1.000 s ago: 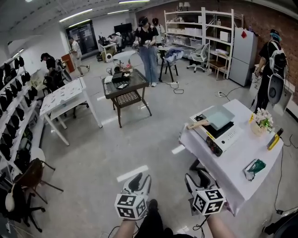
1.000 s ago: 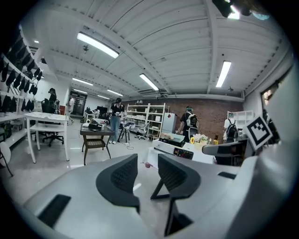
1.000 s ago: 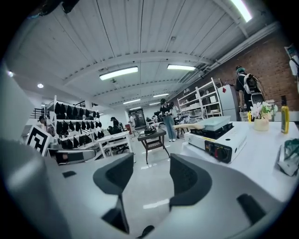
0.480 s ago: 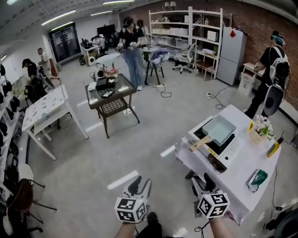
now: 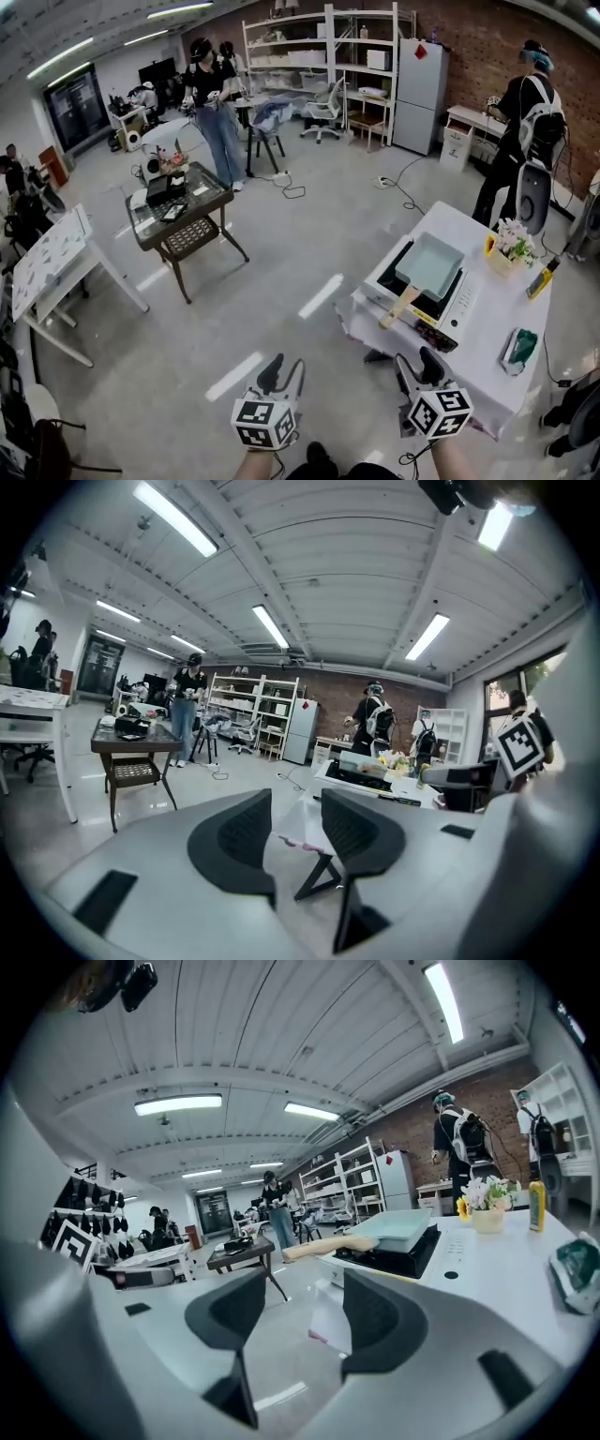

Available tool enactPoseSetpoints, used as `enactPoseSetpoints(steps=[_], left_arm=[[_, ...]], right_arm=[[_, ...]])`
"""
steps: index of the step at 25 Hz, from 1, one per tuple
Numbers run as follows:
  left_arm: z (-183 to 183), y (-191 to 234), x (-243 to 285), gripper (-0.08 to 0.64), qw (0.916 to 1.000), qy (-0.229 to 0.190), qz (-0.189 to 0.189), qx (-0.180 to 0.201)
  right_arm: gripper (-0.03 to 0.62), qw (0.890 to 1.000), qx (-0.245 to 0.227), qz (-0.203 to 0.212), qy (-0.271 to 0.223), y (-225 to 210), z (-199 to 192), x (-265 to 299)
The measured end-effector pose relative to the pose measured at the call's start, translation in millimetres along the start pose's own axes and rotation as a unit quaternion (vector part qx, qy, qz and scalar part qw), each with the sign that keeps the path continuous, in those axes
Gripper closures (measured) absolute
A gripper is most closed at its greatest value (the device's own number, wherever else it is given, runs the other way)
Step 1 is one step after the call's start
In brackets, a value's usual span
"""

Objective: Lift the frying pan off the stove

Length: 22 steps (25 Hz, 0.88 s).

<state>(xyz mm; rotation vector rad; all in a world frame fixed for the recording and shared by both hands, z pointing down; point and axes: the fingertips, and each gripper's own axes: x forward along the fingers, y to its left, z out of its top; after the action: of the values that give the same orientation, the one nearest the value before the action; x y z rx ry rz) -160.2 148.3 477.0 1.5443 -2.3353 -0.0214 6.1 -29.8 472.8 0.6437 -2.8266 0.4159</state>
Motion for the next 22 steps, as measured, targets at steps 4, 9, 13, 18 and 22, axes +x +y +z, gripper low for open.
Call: enactPoseSetpoints(steps=[4,9,13,18,22], left_arm=[[6,5,24,0.417,0.9996,0.004,-0.026,0.008],[11,0,49,0.417,0.9981,0.011,-0.059,0.016],[18,1,71,0.417,0.9975,0.013,-0.065,0.025],[29,-1,95,0.417,0.9970,0.013,-0.069,0.032],[37,-8,120,0.417,0.9967,0.012,-0.073,0.032]], right_arm=[[0.345,1.000,0.004,-0.029,0.000,-7,1,4],[0.345,0.998,0.006,-0.057,0.007,-19,-1,6],[0.345,0.998,0.009,-0.066,0.001,-28,4,17],[0.346,0.997,0.019,-0.078,-0.006,-45,15,29],[0.346,0.996,0.033,-0.083,-0.010,-65,21,37]])
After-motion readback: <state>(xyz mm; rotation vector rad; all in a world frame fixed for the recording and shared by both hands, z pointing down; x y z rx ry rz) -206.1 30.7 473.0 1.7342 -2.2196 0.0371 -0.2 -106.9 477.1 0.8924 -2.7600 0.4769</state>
